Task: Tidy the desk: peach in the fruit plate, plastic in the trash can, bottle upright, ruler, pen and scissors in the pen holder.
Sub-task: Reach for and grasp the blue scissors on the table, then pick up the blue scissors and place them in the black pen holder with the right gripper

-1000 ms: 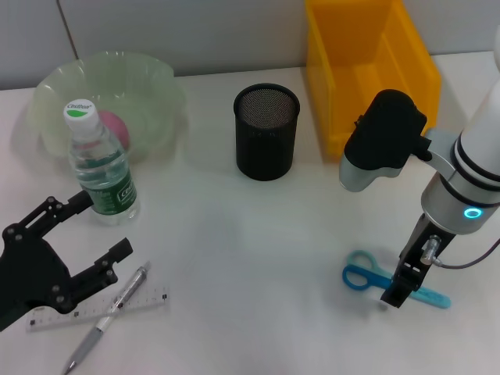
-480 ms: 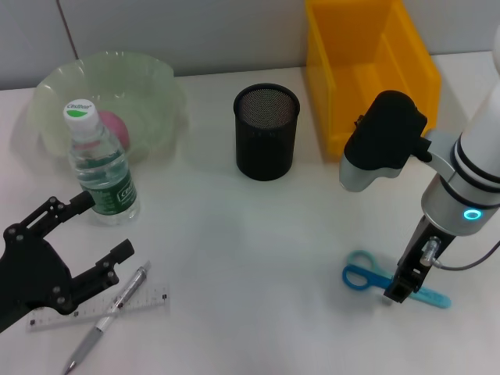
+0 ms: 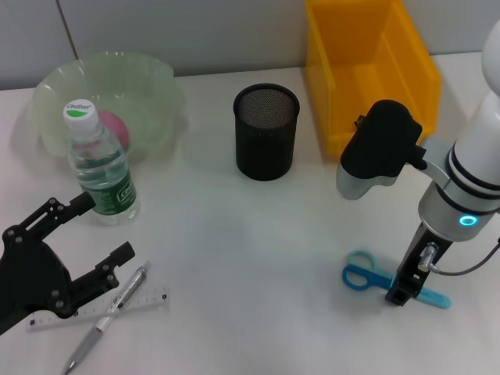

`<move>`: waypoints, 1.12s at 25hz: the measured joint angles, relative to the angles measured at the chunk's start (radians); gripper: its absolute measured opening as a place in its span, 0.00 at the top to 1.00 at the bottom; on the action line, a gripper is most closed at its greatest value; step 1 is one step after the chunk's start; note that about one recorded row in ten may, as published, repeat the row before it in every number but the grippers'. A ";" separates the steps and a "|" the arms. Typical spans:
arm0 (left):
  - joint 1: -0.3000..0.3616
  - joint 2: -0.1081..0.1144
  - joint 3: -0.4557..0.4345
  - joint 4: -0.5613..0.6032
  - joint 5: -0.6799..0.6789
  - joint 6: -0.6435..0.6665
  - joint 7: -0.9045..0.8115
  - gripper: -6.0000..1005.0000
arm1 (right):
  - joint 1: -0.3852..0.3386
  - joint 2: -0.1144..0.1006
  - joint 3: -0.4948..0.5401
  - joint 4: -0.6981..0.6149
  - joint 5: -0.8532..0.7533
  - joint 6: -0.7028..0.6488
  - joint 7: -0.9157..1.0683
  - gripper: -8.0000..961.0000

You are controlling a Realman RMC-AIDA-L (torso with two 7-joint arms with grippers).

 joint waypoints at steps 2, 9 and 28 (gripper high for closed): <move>0.002 0.000 0.000 0.000 0.000 0.008 0.000 0.20 | 0.001 0.000 0.000 0.001 0.000 0.000 0.005 0.48; 0.006 0.002 0.000 0.000 0.000 0.021 0.000 0.20 | 0.001 0.000 0.000 0.004 0.000 0.000 0.012 0.59; 0.018 0.008 -0.005 0.001 0.003 0.061 0.000 0.20 | -0.061 -0.001 0.021 -0.115 0.034 -0.018 0.013 0.77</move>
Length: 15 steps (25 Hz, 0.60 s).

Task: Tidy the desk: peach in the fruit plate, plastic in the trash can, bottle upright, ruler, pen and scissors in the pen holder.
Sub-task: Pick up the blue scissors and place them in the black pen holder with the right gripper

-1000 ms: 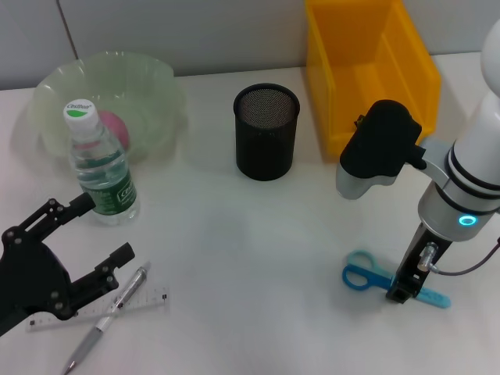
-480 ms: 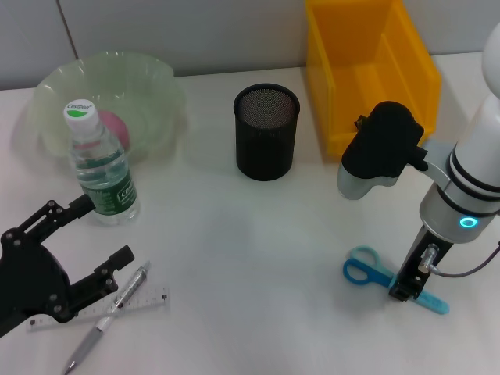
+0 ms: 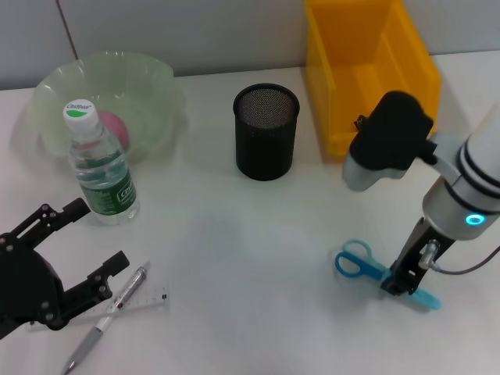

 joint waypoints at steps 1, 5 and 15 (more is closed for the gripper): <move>0.001 0.000 -0.001 0.001 0.000 0.002 0.000 0.20 | -0.014 -0.001 0.010 -0.033 0.007 -0.007 0.000 0.77; 0.003 0.000 -0.003 0.001 0.000 0.005 0.000 0.20 | -0.076 -0.003 0.082 -0.173 0.039 -0.016 -0.002 0.77; 0.001 0.000 -0.002 0.001 0.000 0.012 0.000 0.20 | -0.244 -0.001 0.312 -0.331 0.371 0.310 -0.202 0.77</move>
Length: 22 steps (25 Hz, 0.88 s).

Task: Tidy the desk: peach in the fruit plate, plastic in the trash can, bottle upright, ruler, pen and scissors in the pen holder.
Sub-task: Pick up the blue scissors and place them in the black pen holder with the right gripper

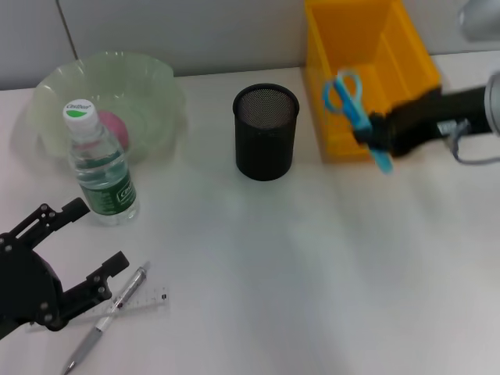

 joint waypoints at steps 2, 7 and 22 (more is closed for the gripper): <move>-0.001 0.000 0.001 0.000 0.000 0.000 0.000 0.20 | -0.012 -0.001 0.000 0.047 0.096 0.102 -0.087 0.77; -0.006 0.000 0.006 0.000 0.000 0.000 -0.005 0.20 | 0.020 -0.002 -0.029 0.235 0.388 0.297 -0.372 0.77; -0.016 -0.001 0.006 0.000 0.000 0.002 -0.010 0.20 | 0.185 0.000 -0.072 0.791 0.998 0.524 -1.146 0.77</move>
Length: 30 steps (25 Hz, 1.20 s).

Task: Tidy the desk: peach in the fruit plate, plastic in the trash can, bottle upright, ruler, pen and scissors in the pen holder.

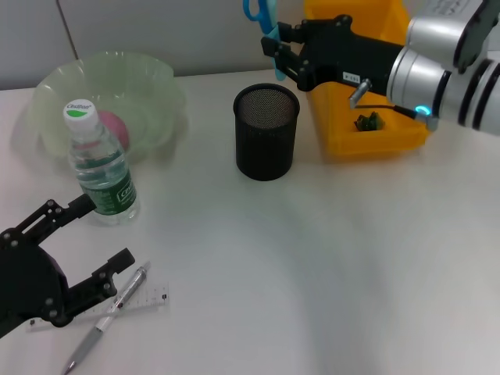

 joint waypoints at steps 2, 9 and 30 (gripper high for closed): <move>-0.002 0.001 0.000 0.000 0.000 0.000 -0.001 0.20 | 0.020 0.000 0.000 0.056 0.033 0.001 -0.033 0.77; -0.007 0.001 -0.005 0.001 0.000 0.000 -0.001 0.20 | 0.068 0.000 0.002 0.175 0.045 0.003 -0.073 0.76; -0.002 0.013 -0.004 0.150 0.110 -0.014 -0.131 0.20 | -0.129 -0.012 0.035 -0.167 -0.076 -0.224 0.275 0.24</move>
